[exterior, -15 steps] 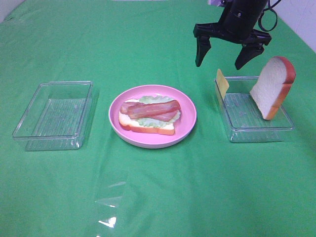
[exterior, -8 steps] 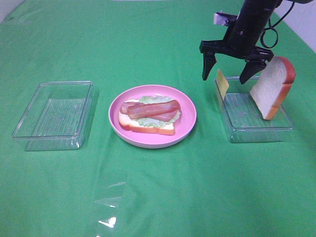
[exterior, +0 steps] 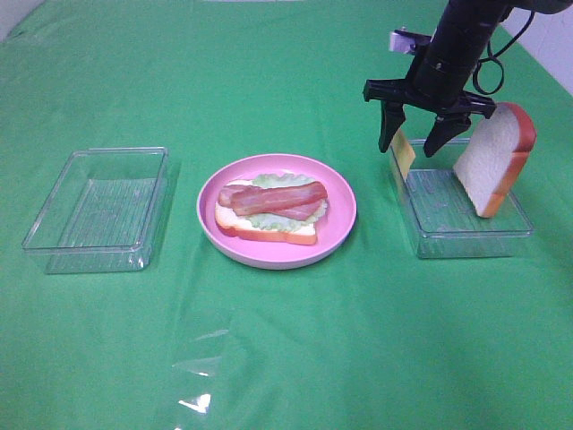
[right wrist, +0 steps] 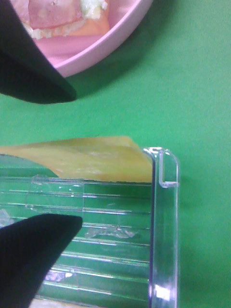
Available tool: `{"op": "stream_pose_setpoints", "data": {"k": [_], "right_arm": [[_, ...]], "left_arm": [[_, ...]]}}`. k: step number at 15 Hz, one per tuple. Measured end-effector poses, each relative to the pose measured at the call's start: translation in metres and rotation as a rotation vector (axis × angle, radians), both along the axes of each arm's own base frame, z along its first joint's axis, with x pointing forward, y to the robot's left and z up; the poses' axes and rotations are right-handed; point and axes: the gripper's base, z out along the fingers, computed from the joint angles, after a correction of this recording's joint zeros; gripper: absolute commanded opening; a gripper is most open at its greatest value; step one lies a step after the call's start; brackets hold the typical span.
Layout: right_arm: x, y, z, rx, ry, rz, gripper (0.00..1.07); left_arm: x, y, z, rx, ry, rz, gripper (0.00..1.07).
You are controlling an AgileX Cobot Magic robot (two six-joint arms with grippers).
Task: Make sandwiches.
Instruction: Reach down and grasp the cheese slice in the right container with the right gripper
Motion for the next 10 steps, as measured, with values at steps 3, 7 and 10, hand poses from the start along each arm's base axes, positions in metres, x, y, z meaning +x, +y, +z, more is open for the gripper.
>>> {"op": "stream_pose_setpoints", "data": {"k": [3,7,10], "right_arm": [[0.0000,0.0000,0.0000,0.000,0.000,0.000,0.42],[0.0000,0.0000,0.0000,0.000,0.000,0.000,0.08],[0.0000,0.0000,0.0000,0.000,0.000,0.000,0.00]], "left_arm": [[0.0000,0.0000,0.0000,0.000,0.000,0.000,0.97],[0.0000,0.0000,0.0000,0.000,0.000,0.000,0.97],[0.0000,0.0000,0.0000,0.000,0.000,0.000,0.97]]}}
